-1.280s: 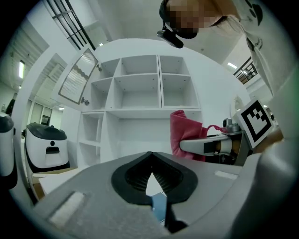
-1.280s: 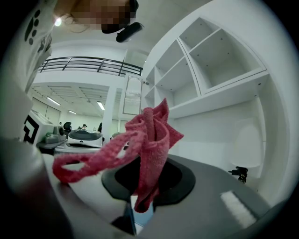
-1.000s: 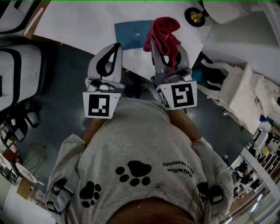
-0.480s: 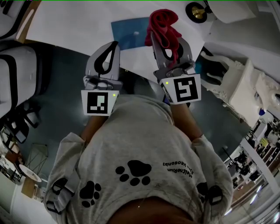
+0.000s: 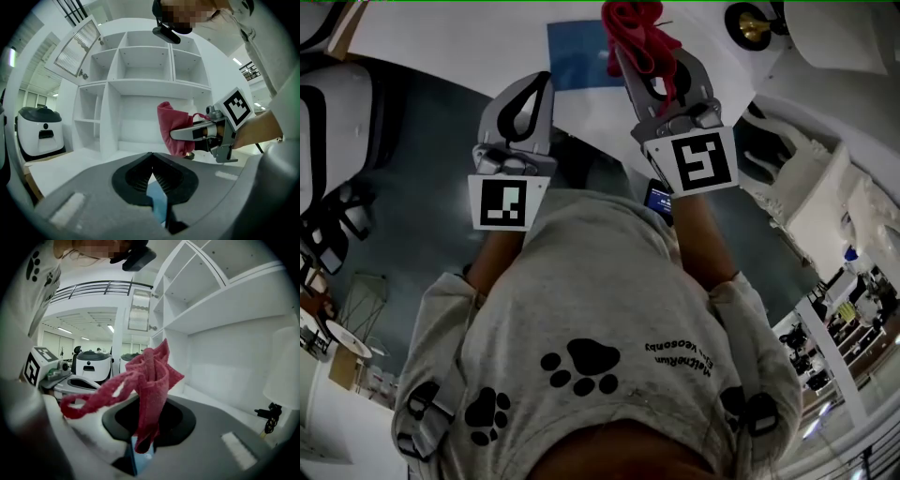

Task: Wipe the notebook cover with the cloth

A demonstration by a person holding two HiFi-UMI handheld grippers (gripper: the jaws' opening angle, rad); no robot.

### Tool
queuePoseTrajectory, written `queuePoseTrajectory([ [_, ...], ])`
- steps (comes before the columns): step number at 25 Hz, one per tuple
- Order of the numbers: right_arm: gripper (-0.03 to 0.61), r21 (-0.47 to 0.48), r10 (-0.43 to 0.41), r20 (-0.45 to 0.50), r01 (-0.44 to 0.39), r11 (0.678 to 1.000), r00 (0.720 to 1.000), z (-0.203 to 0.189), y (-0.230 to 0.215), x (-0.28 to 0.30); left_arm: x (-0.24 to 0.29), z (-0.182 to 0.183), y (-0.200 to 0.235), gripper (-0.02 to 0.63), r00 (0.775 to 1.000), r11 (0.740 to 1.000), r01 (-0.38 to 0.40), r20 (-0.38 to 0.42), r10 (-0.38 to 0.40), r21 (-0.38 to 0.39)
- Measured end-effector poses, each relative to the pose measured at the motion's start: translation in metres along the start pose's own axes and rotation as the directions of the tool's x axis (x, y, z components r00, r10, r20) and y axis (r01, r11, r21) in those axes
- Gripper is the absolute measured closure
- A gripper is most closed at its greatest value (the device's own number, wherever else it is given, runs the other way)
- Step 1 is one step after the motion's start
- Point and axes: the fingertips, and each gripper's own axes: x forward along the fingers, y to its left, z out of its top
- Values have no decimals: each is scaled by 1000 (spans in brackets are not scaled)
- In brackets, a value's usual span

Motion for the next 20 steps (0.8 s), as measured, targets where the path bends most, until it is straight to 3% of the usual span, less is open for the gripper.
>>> queuePoseTrajectory([
  [11, 520, -110, 108, -149, -125, 986, 983, -50, 4, 36, 15, -61, 1, 615, 993, 1000, 7, -122, -10, -27],
  [17, 520, -261, 173, -307, -258, 930, 936, -89, 11, 60, 24, -92, 4, 615, 979, 999, 15, -201, -21, -31],
  [20, 520, -273, 198, -373, -312, 910, 906, -104, 14, 70, 27, -106, 4, 615, 970, 999, 20, -241, -29, -38],
])
